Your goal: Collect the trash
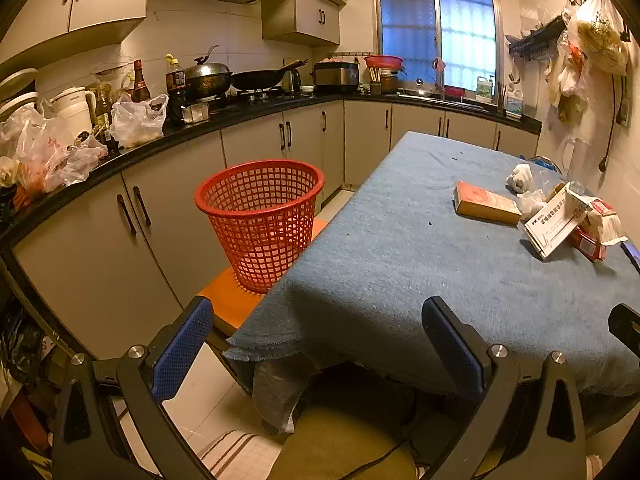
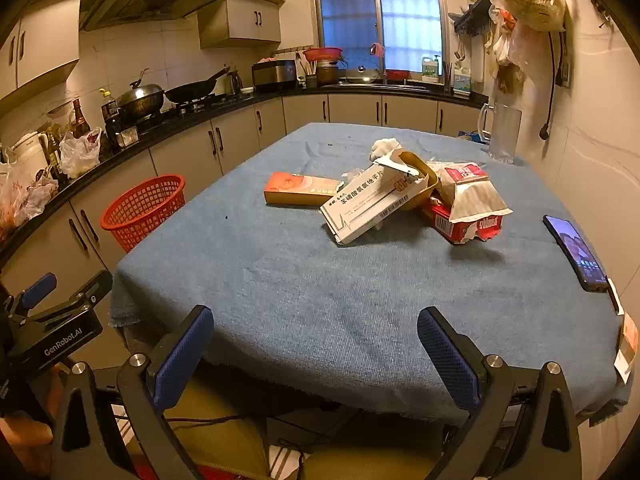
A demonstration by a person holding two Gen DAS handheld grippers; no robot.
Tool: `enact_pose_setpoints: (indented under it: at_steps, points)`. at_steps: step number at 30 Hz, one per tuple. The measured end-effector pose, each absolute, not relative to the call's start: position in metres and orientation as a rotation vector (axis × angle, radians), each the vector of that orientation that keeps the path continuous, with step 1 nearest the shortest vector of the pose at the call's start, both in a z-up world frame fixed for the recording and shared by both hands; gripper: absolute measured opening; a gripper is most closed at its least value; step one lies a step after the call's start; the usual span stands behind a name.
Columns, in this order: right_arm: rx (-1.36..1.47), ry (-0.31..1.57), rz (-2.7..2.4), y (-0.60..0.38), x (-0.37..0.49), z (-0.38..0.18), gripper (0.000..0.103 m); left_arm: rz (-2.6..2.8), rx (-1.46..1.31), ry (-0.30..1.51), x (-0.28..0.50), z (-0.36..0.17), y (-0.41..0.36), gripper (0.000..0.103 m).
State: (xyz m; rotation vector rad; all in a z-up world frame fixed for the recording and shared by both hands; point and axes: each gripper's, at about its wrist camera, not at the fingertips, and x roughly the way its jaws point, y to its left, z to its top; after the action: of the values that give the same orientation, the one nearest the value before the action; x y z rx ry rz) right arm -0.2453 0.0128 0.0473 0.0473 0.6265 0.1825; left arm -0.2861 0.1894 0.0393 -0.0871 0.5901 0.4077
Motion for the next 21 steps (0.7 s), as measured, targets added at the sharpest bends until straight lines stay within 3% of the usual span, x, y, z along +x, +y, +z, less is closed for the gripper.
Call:
enact_pose_setpoints:
  at_steps: [21]
  points:
    - [0.069,0.646,0.160,-0.009,-0.221,0.046,0.103,0.352,0.005,0.639,-0.248,0.036,0.169,0.103]
